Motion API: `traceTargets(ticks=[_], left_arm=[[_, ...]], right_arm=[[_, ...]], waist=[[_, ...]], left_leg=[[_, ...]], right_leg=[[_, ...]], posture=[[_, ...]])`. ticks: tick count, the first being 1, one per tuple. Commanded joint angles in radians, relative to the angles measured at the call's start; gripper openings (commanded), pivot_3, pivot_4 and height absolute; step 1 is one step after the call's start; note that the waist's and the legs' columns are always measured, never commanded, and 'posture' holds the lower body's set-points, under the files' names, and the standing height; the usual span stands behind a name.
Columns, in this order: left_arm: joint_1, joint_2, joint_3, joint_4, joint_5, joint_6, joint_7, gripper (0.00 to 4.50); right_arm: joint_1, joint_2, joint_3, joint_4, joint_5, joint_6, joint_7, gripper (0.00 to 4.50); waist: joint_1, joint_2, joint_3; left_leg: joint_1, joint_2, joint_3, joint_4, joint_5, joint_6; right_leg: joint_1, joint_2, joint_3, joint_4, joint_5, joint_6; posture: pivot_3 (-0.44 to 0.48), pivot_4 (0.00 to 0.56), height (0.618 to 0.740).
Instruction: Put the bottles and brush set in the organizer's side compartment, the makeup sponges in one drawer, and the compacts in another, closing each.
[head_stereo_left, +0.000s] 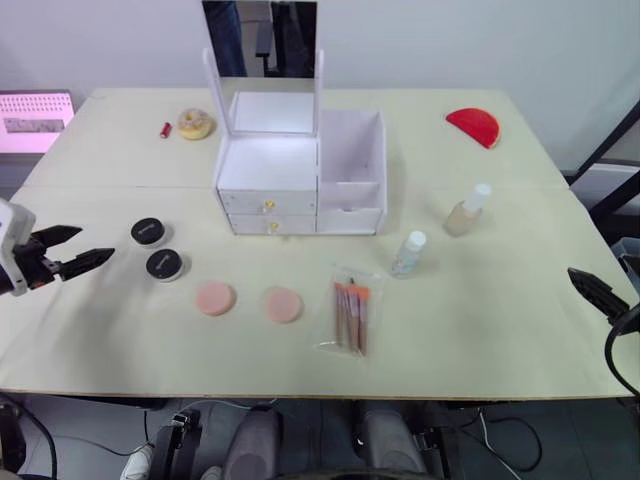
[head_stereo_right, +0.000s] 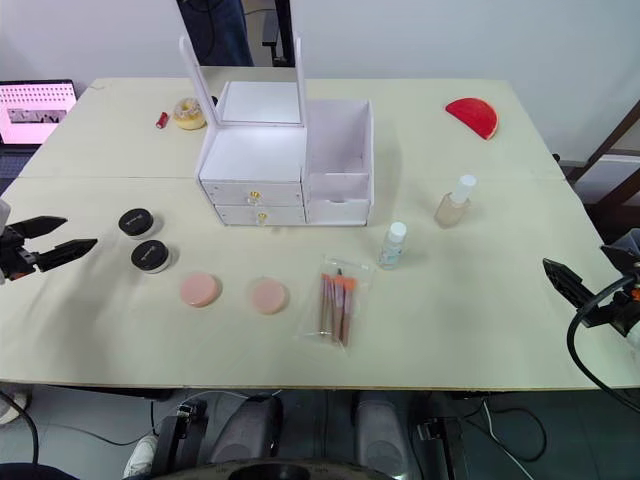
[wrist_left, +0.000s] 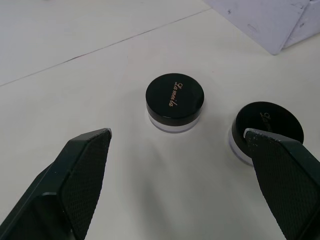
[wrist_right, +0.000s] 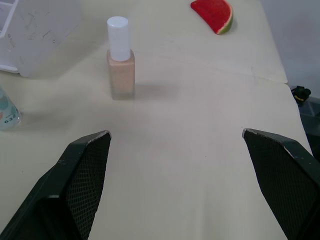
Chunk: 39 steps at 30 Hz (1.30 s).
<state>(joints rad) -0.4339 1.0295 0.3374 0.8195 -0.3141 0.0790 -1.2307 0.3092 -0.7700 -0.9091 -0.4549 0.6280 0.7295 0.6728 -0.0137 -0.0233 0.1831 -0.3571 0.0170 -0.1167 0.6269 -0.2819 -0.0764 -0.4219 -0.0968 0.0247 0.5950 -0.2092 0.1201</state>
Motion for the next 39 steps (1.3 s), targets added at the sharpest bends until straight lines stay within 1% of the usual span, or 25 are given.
traceTargets(ticks=[1, 7, 20, 25, 28, 33, 35, 39], left_arm=[[0.007, 0.026, 0.019, -0.009, 0.002, -0.013, 0.011, 4.48], [0.011, 0.021, 0.030, -0.011, -0.012, 0.004, 0.028, 4.48], [0.006, 0.004, 0.030, -0.007, -0.015, -0.023, 0.048, 4.48], [-0.016, -0.035, 0.001, -0.057, -0.013, -0.013, 0.049, 4.48], [0.002, -0.076, -0.020, -0.170, -0.031, 0.029, 0.031, 4.48], [0.090, -0.154, -0.083, -0.509, -0.106, 0.186, 0.000, 4.48], [0.117, -0.166, -0.106, -0.633, -0.141, 0.252, -0.005, 4.48], [0.132, -0.171, -0.140, -0.841, -0.208, 0.367, -0.003, 4.48]], right_arm=[[-0.008, -0.017, -0.017, -0.008, -0.002, -0.015, -0.008, 4.50], [-0.012, -0.021, -0.013, -0.004, -0.003, -0.014, -0.006, 4.50], [-0.019, -0.014, 0.002, -0.009, -0.007, -0.013, -0.014, 4.50], [-0.023, -0.010, 0.013, -0.026, -0.004, -0.004, -0.033, 4.50], [-0.025, -0.012, 0.029, -0.052, 0.002, 0.014, -0.050, 4.50], [-0.078, -0.019, 0.085, -0.110, 0.033, 0.078, -0.106, 4.50], [-0.121, -0.024, 0.126, -0.119, 0.034, 0.109, -0.142, 4.50], [-0.270, -0.024, 0.244, -0.122, 0.032, 0.197, -0.250, 4.50]], waist=[[-0.001, 0.000, 0.000], [-0.002, 0.000, 0.000], [-0.001, 0.000, 0.000], [0.000, 0.000, 0.000], [0.002, 0.000, 0.000], [-0.003, 0.000, 0.000], [-0.007, 0.000, 0.000], [-0.006, 0.000, 0.000]], left_leg=[[0.000, 0.000, 0.000, 0.000, 0.000, 0.000], [0.000, 0.000, 0.000, 0.000, 0.000, 0.000], [0.000, 0.000, 0.000, 0.000, 0.000, 0.000], [0.000, 0.000, 0.000, 0.000, 0.000, 0.000], [0.000, 0.000, 0.000, 0.001, 0.000, 0.000], [0.000, 0.000, 0.000, 0.002, 0.000, 0.000], [0.001, 0.000, 0.000, 0.001, 0.000, 0.000], [0.001, 0.000, 0.000, 0.003, 0.000, 0.000]], right_leg=[[0.000, 0.000, 0.000, 0.000, 0.000, 0.000], [0.000, 0.000, 0.000, 0.000, 0.000, 0.000], [0.000, 0.000, 0.000, 0.001, 0.000, 0.000], [0.000, 0.000, 0.000, 0.001, 0.000, 0.000], [0.001, 0.000, 0.000, 0.001, 0.000, 0.000], [0.002, 0.000, 0.000, 0.001, 0.002, -0.003], [0.002, 0.000, 0.000, 0.001, 0.002, -0.003], [0.001, 0.000, 0.000, 0.001, 0.002, -0.003]], posture=[[0.000, 0.150, 0.740], [0.000, 0.150, 0.740], [0.000, 0.150, 0.740], [0.000, 0.150, 0.740], [0.000, 0.150, 0.740], [0.000, 0.150, 0.740], [0.000, 0.150, 0.740], [0.000, 0.150, 0.740]])
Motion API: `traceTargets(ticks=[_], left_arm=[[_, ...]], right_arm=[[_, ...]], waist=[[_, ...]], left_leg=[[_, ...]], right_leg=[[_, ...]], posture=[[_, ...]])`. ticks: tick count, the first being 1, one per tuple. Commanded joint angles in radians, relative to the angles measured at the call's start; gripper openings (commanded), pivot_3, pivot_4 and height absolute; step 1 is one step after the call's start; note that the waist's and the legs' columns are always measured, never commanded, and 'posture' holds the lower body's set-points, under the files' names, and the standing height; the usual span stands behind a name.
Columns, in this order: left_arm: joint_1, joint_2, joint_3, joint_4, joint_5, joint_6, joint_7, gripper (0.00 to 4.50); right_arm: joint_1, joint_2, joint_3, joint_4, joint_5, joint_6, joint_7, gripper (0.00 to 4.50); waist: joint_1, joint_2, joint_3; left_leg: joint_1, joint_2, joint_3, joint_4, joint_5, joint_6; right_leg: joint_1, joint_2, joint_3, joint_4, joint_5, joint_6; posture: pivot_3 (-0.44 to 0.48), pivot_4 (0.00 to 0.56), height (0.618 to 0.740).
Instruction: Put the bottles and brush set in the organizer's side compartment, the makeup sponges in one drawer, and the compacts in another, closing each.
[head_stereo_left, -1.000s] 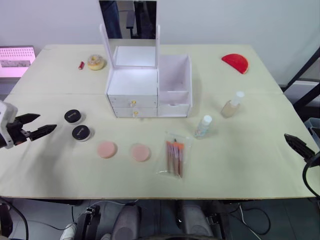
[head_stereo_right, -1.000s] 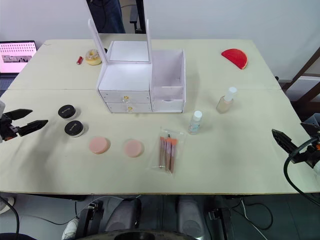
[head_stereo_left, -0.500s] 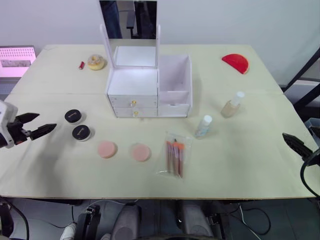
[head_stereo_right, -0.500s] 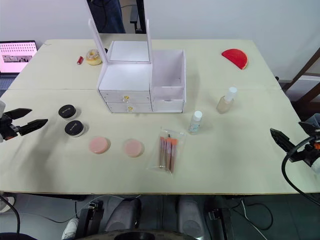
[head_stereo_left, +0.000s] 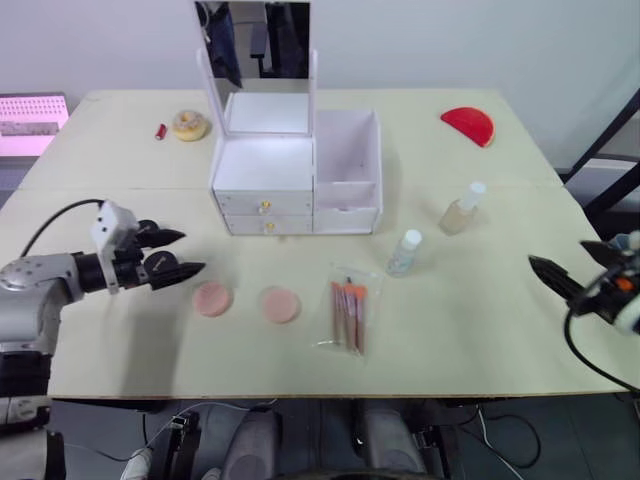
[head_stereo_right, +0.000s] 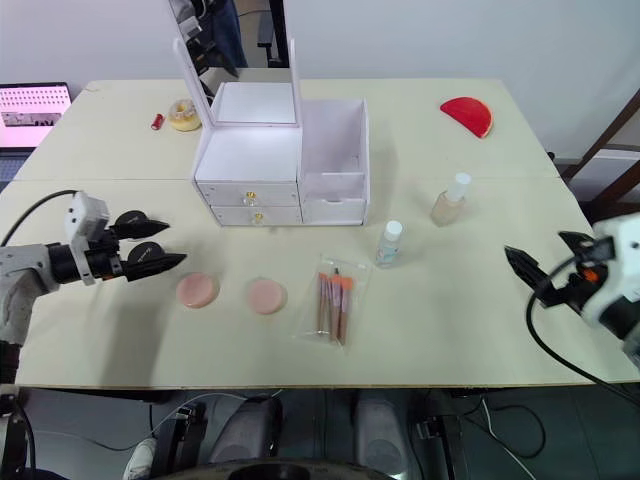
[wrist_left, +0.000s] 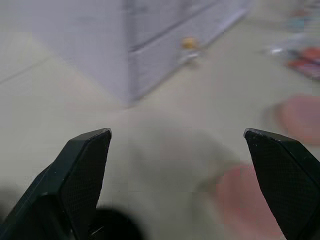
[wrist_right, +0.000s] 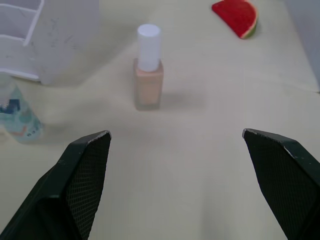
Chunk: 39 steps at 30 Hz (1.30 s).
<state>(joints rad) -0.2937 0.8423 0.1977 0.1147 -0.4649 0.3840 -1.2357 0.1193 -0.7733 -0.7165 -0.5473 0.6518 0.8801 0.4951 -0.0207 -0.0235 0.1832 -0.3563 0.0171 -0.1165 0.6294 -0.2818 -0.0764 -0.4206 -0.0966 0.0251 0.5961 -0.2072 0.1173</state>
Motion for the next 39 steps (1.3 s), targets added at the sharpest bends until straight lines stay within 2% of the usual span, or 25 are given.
traceTargets(ticks=[1, 7, 14, 22, 32, 35, 38, 39], left_arm=[[-0.010, 0.016, -0.005, -0.172, -0.070, 0.085, 0.006, 4.48], [-0.010, 0.012, -0.025, -0.354, -0.157, 0.192, 0.022, 4.48], [-0.082, 0.040, -0.011, -0.491, -0.259, 0.350, 0.095, 4.48], [-0.215, 0.097, -0.008, -0.579, -0.380, 0.519, 0.173, 4.48], [-0.245, 0.094, -0.032, -0.583, -0.389, 0.526, 0.208, 4.48], [-0.240, 0.095, -0.031, -0.583, -0.387, 0.521, 0.209, 4.50], [-0.238, 0.093, -0.028, -0.584, -0.395, 0.522, 0.211, 4.50], [-0.237, 0.093, -0.028, -0.585, -0.396, 0.522, 0.212, 4.50]], right_arm=[[-0.126, -0.016, 0.082, -0.021, 0.004, 0.068, -0.102, 4.50], [-0.386, 0.012, 0.289, 0.114, -0.083, 0.145, -0.237, 4.50], [-0.562, 0.057, 0.428, 0.291, -0.163, 0.135, -0.266, 4.50], [-0.645, 0.118, 0.459, 0.443, -0.241, 0.044, -0.280, 4.50], [-0.677, 0.173, 0.440, 0.462, -0.253, 0.022, -0.275, 4.50], [-0.677, 0.178, 0.440, 0.462, -0.254, 0.018, -0.272, 3.63], [-0.682, 0.184, 0.442, 0.464, -0.257, 0.015, -0.272, 2.14], [-0.683, 0.185, 0.443, 0.465, -0.259, 0.015, -0.271, 1.52]], waist=[[0.002, 0.000, 0.000], [0.002, 0.001, 0.000], [0.005, 0.001, 0.001], [0.000, 0.001, 0.001], [-0.002, 0.002, 0.001], [-0.001, 0.002, 0.001], [-0.001, 0.002, 0.001], [-0.001, 0.002, 0.001]], left_leg=[[0.000, 0.000, 0.000, 0.001, 0.000, 0.000], [0.000, 0.000, 0.000, 0.000, 0.000, 0.000], [-0.003, 0.000, 0.000, 0.000, 0.000, 0.001], [-0.002, 0.000, 0.000, 0.000, 0.000, 0.001], [-0.002, 0.000, 0.000, -0.001, 0.000, 0.001], [-0.002, 0.000, 0.000, 0.000, 0.000, 0.001], [-0.002, 0.000, 0.000, -0.001, 0.000, 0.001], [-0.002, 0.000, 0.000, -0.001, 0.000, 0.001]], right_leg=[[0.000, 0.000, 0.000, 0.000, 0.000, 0.000], [0.000, 0.000, 0.000, 0.000, 0.001, -0.001], [-0.001, 0.000, 0.000, -0.002, 0.001, -0.001], [-0.001, 0.000, 0.000, -0.001, 0.001, -0.001], [-0.001, 0.001, 0.000, -0.001, 0.001, -0.001], [-0.001, 0.001, 0.000, -0.001, 0.001, -0.001], [-0.001, 0.001, 0.000, -0.001, 0.001, -0.001], [-0.001, 0.001, 0.000, -0.001, 0.001, -0.001]], posture=[[0.000, 0.150, 0.740], [0.000, 0.150, 0.740], [0.000, 0.150, 0.740], [0.000, 0.150, 0.740], [0.000, 0.150, 0.740], [0.000, 0.150, 0.740], [0.000, 0.150, 0.740], [0.000, 0.150, 0.740]])
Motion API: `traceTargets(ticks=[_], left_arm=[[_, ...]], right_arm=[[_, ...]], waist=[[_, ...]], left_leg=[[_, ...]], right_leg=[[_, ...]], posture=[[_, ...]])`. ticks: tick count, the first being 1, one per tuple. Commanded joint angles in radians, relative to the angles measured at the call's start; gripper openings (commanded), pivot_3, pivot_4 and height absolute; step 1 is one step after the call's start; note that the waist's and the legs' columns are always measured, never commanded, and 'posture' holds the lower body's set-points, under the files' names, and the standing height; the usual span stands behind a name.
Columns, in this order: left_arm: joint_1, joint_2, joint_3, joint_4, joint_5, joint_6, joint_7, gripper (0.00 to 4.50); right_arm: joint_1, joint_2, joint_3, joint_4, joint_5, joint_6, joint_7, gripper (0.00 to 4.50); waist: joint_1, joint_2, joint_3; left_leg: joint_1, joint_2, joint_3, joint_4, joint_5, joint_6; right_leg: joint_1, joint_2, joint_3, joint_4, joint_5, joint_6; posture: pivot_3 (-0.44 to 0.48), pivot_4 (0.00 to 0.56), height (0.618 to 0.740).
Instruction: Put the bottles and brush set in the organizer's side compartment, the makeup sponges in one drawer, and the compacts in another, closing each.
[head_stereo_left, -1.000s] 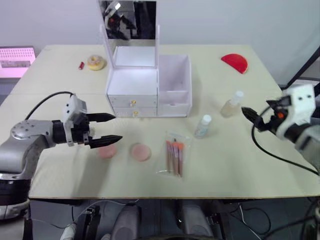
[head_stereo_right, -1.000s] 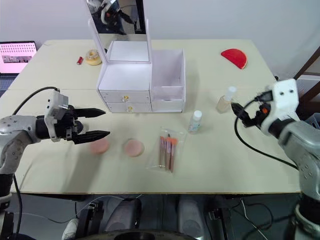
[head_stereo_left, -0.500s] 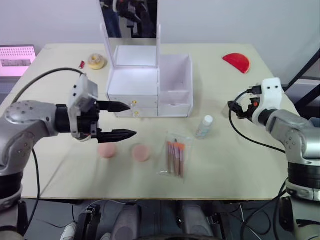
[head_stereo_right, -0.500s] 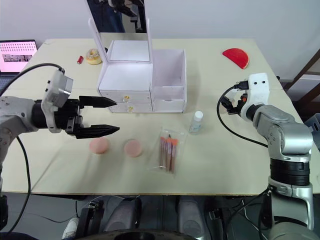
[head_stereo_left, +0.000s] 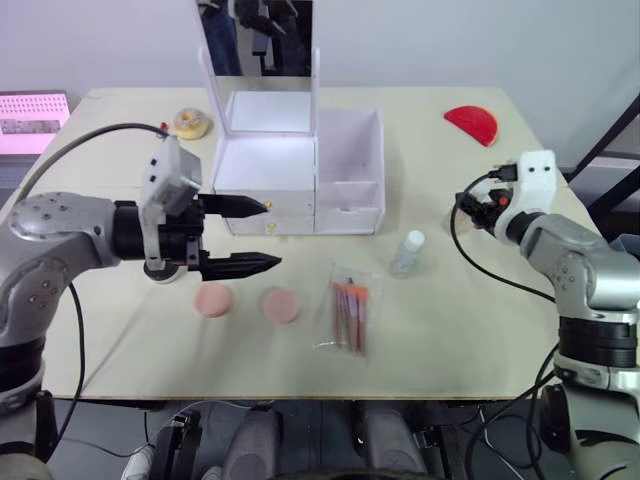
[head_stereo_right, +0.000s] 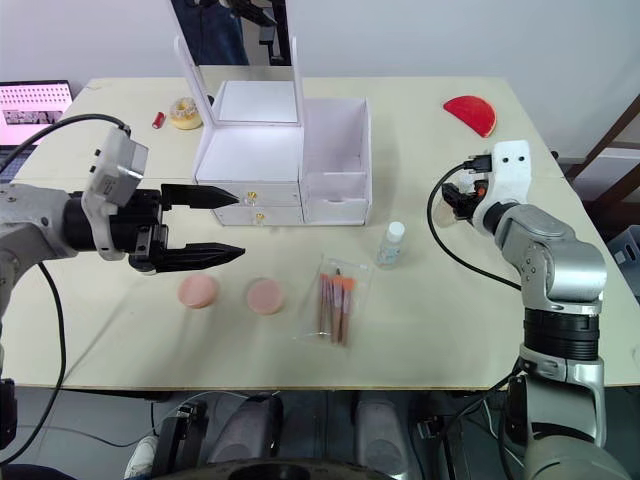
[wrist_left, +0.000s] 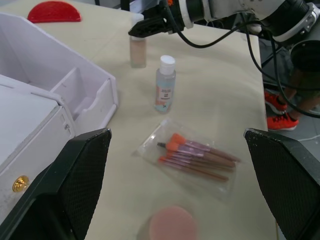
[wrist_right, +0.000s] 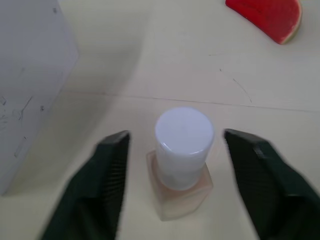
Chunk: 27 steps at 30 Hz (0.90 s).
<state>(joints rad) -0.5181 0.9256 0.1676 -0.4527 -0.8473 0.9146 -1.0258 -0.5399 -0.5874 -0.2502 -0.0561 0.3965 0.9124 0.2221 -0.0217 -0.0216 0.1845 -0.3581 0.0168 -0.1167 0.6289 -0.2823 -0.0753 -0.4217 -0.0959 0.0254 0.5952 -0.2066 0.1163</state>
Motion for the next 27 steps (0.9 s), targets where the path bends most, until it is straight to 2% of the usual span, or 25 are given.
traceTargets(ticks=[1, 2, 15, 22, 27], left_arm=[[-0.012, 0.009, 0.002, -0.019, -0.014, -0.008, 0.003, 4.50], [-0.012, 0.009, 0.002, -0.020, -0.016, -0.007, 0.004, 4.50], [-0.010, 0.009, -0.004, -0.008, -0.016, -0.010, 0.011, 4.50], [-0.014, 0.004, -0.020, 0.014, 0.000, -0.025, 0.006, 4.50], [-0.030, -0.010, -0.042, 0.037, 0.014, -0.044, 0.000, 4.50]], right_arm=[[-0.025, -0.001, -0.023, -0.023, -0.005, -0.019, 0.002, 1.01], [-0.025, 0.000, -0.023, -0.022, -0.006, -0.020, 0.003, 0.70], [-0.049, -0.017, -0.022, -0.091, 0.021, 0.000, 0.036, 0.70], [-0.250, -0.044, -0.004, -0.242, 0.155, 0.159, 0.118, 0.70], [-0.456, 0.013, 0.048, -0.199, 0.232, 0.223, 0.166, 0.70]], waist=[[0.000, 0.000, 0.000], [0.000, 0.000, 0.000], [0.000, 0.000, 0.000], [-0.020, 0.007, 0.004], [-0.023, 0.006, 0.004]], left_leg=[[0.000, 0.000, 0.000, 0.000, 0.000, 0.000], [0.000, 0.000, 0.000, 0.000, 0.000, 0.000], [0.000, 0.000, 0.000, 0.000, 0.000, 0.000], [0.000, 0.000, 0.000, 0.000, 0.000, 0.000], [0.000, 0.000, 0.000, 0.000, 0.000, 0.000]], right_leg=[[0.000, 0.000, 0.000, 0.000, 0.000, 0.000], [0.000, 0.000, 0.000, 0.000, 0.000, 0.000], [0.000, 0.000, 0.000, 0.000, 0.000, 0.000], [0.000, 0.000, 0.000, 0.001, 0.000, 0.000], [0.000, 0.000, 0.000, 0.000, 0.000, 0.000]], posture=[[0.000, 0.150, 0.740], [0.000, 0.150, 0.740], [0.000, 0.150, 0.740], [0.000, 0.150, 0.740], [0.000, 0.150, 0.740]])
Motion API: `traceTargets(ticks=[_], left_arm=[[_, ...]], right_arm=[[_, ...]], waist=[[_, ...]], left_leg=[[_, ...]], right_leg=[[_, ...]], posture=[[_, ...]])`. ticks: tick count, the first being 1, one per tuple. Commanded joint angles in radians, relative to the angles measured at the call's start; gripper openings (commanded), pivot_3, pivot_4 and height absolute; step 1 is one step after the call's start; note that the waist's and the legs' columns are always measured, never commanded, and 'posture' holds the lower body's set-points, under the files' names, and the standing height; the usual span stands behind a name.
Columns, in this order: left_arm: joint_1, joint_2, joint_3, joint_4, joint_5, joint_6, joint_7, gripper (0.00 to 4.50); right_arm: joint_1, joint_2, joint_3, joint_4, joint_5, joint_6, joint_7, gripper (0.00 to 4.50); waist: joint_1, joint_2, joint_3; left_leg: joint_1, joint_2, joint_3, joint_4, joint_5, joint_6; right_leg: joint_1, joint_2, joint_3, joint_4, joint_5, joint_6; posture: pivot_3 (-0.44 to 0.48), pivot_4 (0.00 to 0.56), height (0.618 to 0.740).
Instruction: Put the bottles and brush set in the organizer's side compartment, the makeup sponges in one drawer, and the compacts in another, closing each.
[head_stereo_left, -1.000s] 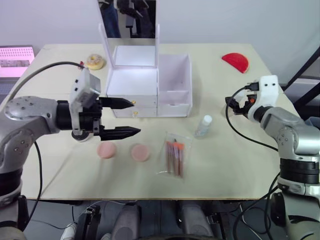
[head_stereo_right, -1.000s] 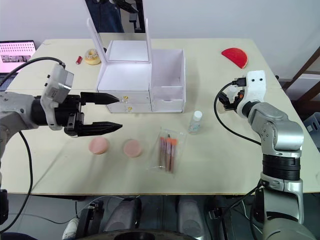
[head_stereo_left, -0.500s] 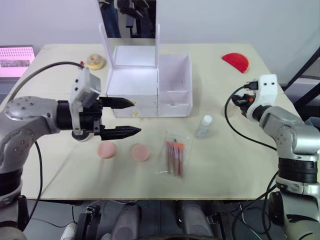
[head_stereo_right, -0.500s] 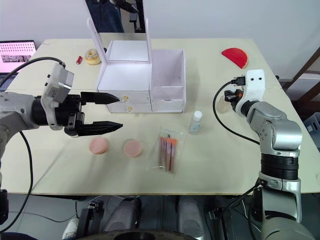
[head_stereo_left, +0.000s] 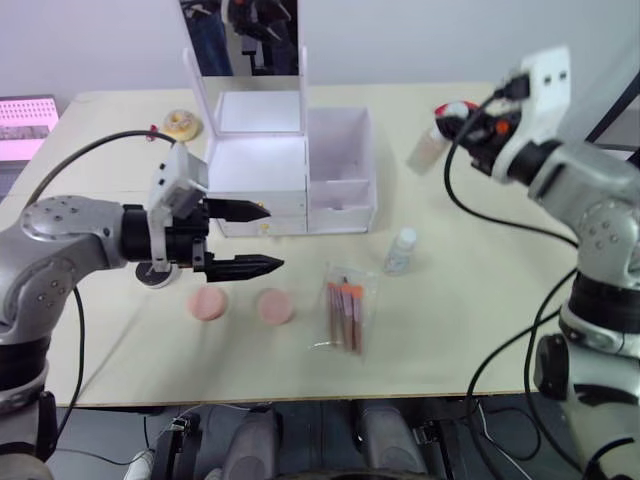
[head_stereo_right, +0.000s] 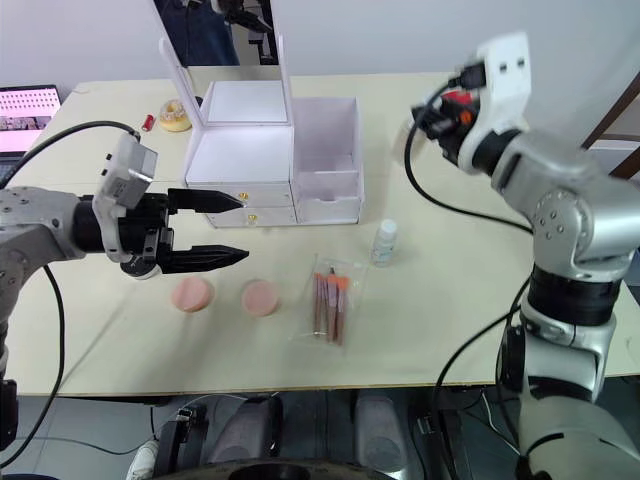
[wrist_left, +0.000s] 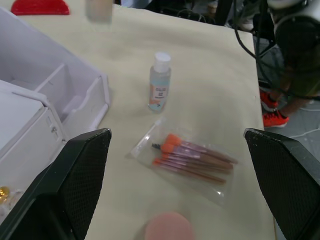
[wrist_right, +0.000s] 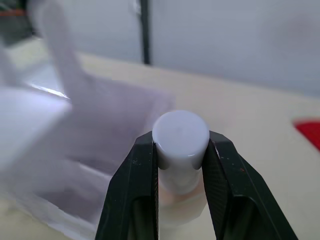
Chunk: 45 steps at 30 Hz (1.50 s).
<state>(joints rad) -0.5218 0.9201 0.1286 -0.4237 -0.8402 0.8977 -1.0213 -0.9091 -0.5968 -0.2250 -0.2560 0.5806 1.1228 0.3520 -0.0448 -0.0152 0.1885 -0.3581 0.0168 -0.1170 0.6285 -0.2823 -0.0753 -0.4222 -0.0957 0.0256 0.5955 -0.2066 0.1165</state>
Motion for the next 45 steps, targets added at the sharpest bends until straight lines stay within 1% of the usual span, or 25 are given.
traceTargets(ticks=[1, 3, 7, 10, 17, 21, 25, 30, 36, 43, 44, 45], left_arm=[[-0.027, -0.006, -0.005, 0.011, 0.009, -0.031, -0.007, 4.50], [-0.030, -0.008, -0.011, 0.018, 0.014, -0.038, -0.011, 4.50], [-0.030, -0.008, -0.012, 0.019, 0.015, -0.043, -0.013, 4.50], [-0.025, -0.005, -0.004, 0.011, 0.010, -0.040, -0.011, 4.50], [-0.003, 0.006, 0.027, -0.013, -0.010, -0.024, 0.007, 4.50], [0.004, 0.009, 0.034, -0.020, -0.019, -0.018, 0.018, 4.50], [0.011, 0.007, 0.041, -0.029, -0.025, -0.012, 0.030, 4.50], [0.014, 0.007, 0.040, -0.028, -0.030, -0.013, 0.037, 4.50], [0.020, 0.008, 0.040, -0.027, -0.030, -0.017, 0.040, 4.50], [0.020, 0.009, 0.038, -0.024, -0.027, -0.022, 0.038, 4.50], [0.020, 0.008, 0.038, -0.024, -0.027, -0.023, 0.038, 4.50], [0.019, 0.007, 0.037, -0.023, -0.026, -0.024, 0.037, 4.50]], right_arm=[[-0.118, 0.035, 0.034, 0.019, 0.059, 0.012, 0.053, 0.70], [-0.161, 0.049, 0.058, 0.057, 0.064, 0.003, 0.084, 0.70], [-0.202, 0.052, 0.166, 0.146, 0.025, -0.063, 0.181, 0.70], [-0.191, 0.048, 0.238, 0.205, -0.019, -0.122, 0.242, 0.70], [-0.152, 0.053, 0.358, 0.335, -0.143, -0.277, 0.342, 0.70], [-0.143, 0.055, 0.382, 0.388, -0.193, -0.341, 0.384, 0.70], [-0.130, 0.047, 0.436, 0.473, -0.275, -0.446, 0.445, 0.70], [-0.133, 0.061, 0.449, 0.569, -0.332, -0.527, 0.493, 0.70], [-0.134, 0.078, 0.451, 0.650, -0.383, -0.558, 0.516, 0.70], [-0.119, 0.092, 0.444, 0.661, -0.404, -0.554, 0.525, 0.70], [-0.119, 0.093, 0.441, 0.661, -0.406, -0.553, 0.522, 1.72], [-0.117, 0.094, 0.437, 0.655, -0.407, -0.551, 0.522, 2.05]], waist=[[-0.001, 0.000, 0.000], [0.000, 0.000, 0.000], [0.002, 0.000, 0.000], [0.001, 0.000, 0.000], [0.000, 0.000, 0.000], [0.000, 0.000, 0.000], [0.000, 0.000, 0.000], [0.000, 0.000, 0.000], [-0.001, 0.000, 0.000], [0.000, 0.000, 0.000], [0.000, 0.000, 0.000], [0.000, 0.000, 0.000]], left_leg=[[0.000, 0.000, 0.000, 0.000, 0.000, 0.000], [0.000, 0.000, 0.000, 0.000, 0.000, 0.000], [-0.001, 0.000, 0.000, 0.000, 0.000, 0.000], [-0.002, 0.000, 0.000, 0.000, 0.000, 0.000], [-0.002, 0.000, 0.000, 0.000, 0.000, 0.000], [-0.002, 0.000, 0.000, 0.000, 0.000, 0.000], [-0.002, 0.000, 0.000, 0.000, 0.000, 0.000], [-0.002, 0.000, 0.000, 0.000, 0.000, 0.000], [-0.002, 0.000, 0.000, 0.000, 0.000, 0.000], [-0.002, 0.000, 0.000, 0.000, 0.000, 0.000], [-0.002, 0.000, 0.000, 0.000, 0.000, 0.000], [-0.002, 0.000, 0.000, 0.000, 0.000, 0.000]], right_leg=[[0.000, 0.000, 0.000, 0.000, 0.000, 0.000], [0.000, 0.000, 0.000, 0.000, 0.000, 0.000], [0.000, 0.000, 0.000, 0.000, 0.000, 0.000], [-0.001, 0.000, 0.000, -0.001, 0.000, 0.001], [-0.002, 0.000, 0.000, 0.000, 0.001, 0.003], [-0.002, 0.000, 0.000, 0.000, 0.001, 0.003], [-0.002, 0.000, 0.000, 0.000, 0.001, 0.003], [-0.002, 0.000, 0.000, 0.001, 0.001, 0.003], [-0.002, 0.000, 0.000, 0.001, 0.002, 0.004], [-0.002, 0.000, 0.000, 0.001, 0.002, 0.005], [-0.002, 0.000, 0.000, 0.001, 0.002, 0.005], [-0.002, 0.000, 0.000, 0.001, 0.002, 0.004]], posture=[[0.000, 0.150, 0.740], [0.000, 0.150, 0.740], [0.000, 0.150, 0.740], [0.000, 0.150, 0.740], [0.000, 0.150, 0.740], [0.000, 0.150, 0.740], [0.000, 0.150, 0.740], [0.000, 0.150, 0.740], [0.000, 0.150, 0.740], [0.000, 0.150, 0.740], [0.000, 0.150, 0.740], [0.000, 0.150, 0.740]])
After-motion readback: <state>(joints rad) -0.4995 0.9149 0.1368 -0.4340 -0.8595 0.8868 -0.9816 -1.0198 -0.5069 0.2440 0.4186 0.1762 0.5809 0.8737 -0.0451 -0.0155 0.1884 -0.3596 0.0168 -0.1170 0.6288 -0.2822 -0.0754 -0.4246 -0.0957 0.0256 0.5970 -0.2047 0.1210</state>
